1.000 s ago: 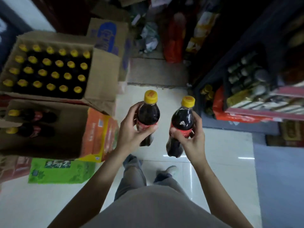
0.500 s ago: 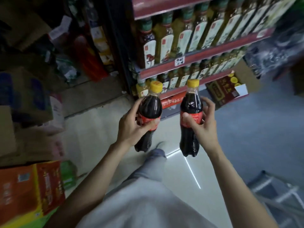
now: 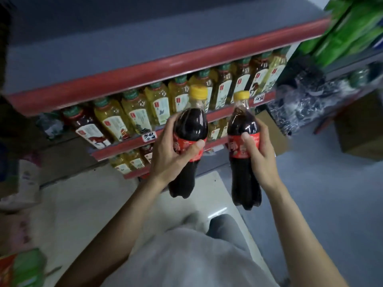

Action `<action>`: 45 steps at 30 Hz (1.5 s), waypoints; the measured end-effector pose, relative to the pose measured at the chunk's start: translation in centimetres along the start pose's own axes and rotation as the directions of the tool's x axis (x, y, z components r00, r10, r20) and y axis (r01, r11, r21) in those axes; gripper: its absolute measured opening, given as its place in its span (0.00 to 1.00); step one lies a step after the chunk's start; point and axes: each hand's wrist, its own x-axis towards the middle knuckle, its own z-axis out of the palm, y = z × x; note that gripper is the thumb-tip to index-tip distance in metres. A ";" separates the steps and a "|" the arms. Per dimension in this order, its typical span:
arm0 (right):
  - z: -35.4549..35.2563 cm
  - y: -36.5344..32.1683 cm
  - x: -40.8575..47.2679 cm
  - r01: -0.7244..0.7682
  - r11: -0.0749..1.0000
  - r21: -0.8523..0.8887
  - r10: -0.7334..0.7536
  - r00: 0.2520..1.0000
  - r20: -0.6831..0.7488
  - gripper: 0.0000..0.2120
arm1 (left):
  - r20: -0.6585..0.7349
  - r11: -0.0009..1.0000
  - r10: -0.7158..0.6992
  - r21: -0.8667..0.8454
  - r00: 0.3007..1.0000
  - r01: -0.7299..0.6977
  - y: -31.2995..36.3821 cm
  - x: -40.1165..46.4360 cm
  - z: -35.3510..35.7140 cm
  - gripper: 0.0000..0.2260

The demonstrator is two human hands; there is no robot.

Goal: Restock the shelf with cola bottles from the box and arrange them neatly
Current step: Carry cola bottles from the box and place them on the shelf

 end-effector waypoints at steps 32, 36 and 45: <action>-14.5 -13.9 42.6 0.558 0.808 0.190 -0.564 0.825 -0.021 0.31 | -0.646 0.910 0.285 0.415 0.708 0.012 16.4 36.7 15.2 0.32; -13.9 -13.4 45.0 0.521 0.826 0.214 -0.529 0.848 -0.020 0.31 | -0.644 0.917 0.244 0.396 0.725 0.044 15.8 39.0 15.0 0.33; -13.1 -13.3 47.5 0.442 0.852 0.279 -0.491 0.861 0.134 0.35 | -0.677 0.909 0.277 0.415 0.681 0.042 14.8 41.3 14.3 0.36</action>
